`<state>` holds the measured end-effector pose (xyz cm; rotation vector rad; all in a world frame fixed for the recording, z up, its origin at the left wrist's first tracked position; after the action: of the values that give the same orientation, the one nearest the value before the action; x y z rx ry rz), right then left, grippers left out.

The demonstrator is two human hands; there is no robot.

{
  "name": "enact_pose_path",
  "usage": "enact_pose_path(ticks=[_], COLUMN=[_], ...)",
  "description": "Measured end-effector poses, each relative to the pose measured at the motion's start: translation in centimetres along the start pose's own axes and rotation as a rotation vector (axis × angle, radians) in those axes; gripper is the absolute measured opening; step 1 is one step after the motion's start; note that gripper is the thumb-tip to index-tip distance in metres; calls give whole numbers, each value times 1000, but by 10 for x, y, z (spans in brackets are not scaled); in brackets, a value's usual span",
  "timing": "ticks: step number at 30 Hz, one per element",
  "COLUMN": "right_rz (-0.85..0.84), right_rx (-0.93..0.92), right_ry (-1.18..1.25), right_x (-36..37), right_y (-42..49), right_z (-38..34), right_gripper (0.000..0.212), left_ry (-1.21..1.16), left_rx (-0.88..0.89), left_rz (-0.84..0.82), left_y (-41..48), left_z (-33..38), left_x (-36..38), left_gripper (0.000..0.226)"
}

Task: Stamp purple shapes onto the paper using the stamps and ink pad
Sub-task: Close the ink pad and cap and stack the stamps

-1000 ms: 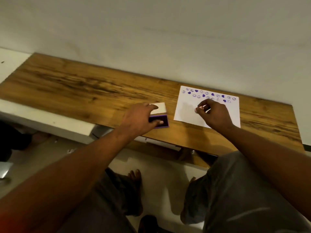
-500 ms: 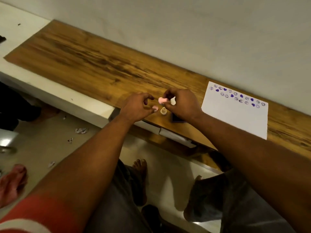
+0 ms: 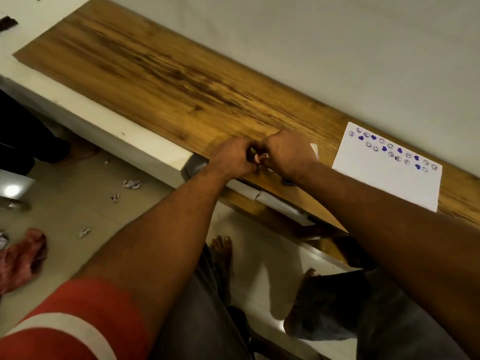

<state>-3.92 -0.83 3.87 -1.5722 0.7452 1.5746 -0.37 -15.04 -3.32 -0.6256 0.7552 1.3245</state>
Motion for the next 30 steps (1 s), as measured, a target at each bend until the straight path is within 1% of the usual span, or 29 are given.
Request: enact_pose_path(ticks=[5,10,14,17,20,22,23,25,27,28,30], right_rz=[4,-41,-52,-30,87,160,171,107,-44,-109,-165], right_rx=[-40,-171,-184,-166,-87,61,149,283,334,337,317], right_ry=[-150,-272,-233,-75,169,318,381,437,409,387,351], right_x=[-1,1,-3,-9,-21,-27,-26,-16,3,12,23], right_y=[1,5,7,3,-2,-5,-6,-8,-9,-9,-8], right_z=[-8,-20,-20,-7,25,57,75,104,120,122,123], right_gripper=[16,7,7,15,23,21,21,26,42,50,60], left_ry=[5,8,18,15,3,26,53,123,181,197,224], left_rx=[3,-23,-38,-45,-29,-41,-41,-10,43,72,130], left_rz=[5,-49,-77,-69,-64,-38,-6,89,170,182,140], left_y=[3,5,7,7,4,1,-2,-9,-20,-27,-40], left_z=[-2,-1,-1,-1,-2,0,2,10,23,31,49], left_x=[2,2,0,1,-2,-8,-13,-22,-29,-29,-18], left_gripper=[43,37,34,42,52,50,48,42,34,31,31])
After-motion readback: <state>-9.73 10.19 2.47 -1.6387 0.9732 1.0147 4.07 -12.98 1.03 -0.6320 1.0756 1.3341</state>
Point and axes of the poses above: each hand's wrist, its own y-axis towards the middle knuckle, its own x-axis out of the palm, z = x × y, the point moved 3 cm from there along y, towards the middle knuckle, and after that the axes turned 13 degrees about x, right-handed, at the moved point
